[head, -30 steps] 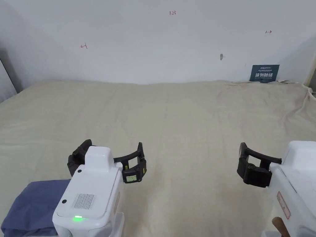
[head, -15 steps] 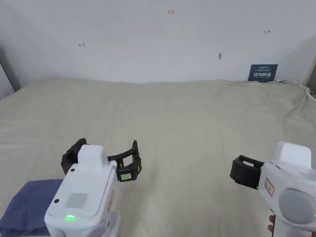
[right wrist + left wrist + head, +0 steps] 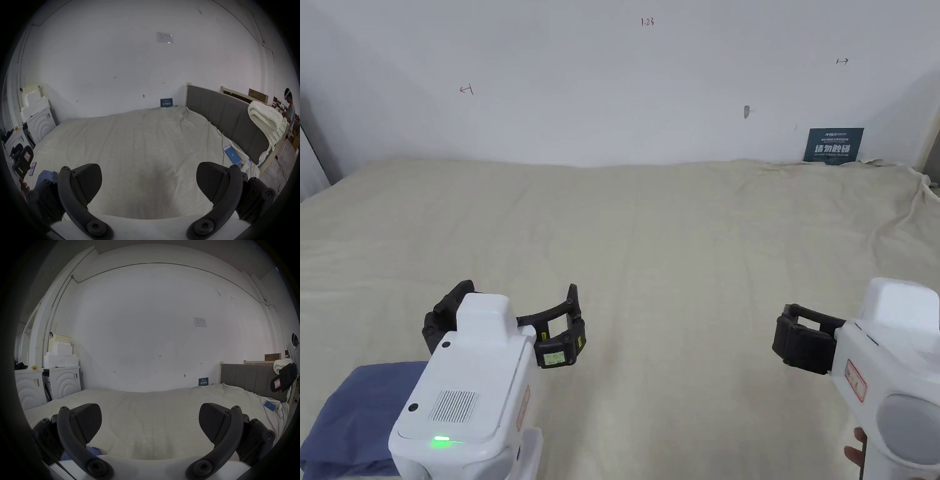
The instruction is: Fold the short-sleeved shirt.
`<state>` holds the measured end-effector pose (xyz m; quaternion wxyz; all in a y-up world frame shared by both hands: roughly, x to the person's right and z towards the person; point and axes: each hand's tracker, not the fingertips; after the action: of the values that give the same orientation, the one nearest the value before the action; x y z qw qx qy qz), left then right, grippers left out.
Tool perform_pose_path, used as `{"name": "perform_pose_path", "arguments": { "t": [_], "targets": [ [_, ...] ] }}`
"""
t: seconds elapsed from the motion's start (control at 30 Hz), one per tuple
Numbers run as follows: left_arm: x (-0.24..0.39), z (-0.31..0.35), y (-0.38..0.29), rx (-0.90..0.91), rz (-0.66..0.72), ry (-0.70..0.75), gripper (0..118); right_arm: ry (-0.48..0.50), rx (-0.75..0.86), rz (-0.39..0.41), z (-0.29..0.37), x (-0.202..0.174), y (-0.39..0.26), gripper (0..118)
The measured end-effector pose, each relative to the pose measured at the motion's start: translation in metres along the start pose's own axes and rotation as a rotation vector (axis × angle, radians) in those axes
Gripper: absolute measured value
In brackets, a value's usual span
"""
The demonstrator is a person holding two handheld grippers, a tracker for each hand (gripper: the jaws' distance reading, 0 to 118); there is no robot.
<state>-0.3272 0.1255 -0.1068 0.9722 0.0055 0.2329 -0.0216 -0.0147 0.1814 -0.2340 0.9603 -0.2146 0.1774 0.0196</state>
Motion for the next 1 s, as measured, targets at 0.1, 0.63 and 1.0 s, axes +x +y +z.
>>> {"name": "perform_pose_path", "arguments": {
  "t": [0.1, 0.63, 1.0],
  "targets": [
    [0.000, 0.001, 0.000, 0.003, 0.001, -0.001, 118, 0.017, 0.109, 0.064, 0.005, 0.000, -0.004, 115],
    [-0.001, 0.002, 0.001, 0.012, -0.001, 0.004, 118, 0.012, 0.391, 0.061, 0.009, 0.011, -0.023, 115],
    [0.000, 0.002, 0.001, 0.013, -0.002, 0.002, 118, 0.017, 0.397, 0.078, 0.009, 0.010, -0.024, 116]
  ]
}}
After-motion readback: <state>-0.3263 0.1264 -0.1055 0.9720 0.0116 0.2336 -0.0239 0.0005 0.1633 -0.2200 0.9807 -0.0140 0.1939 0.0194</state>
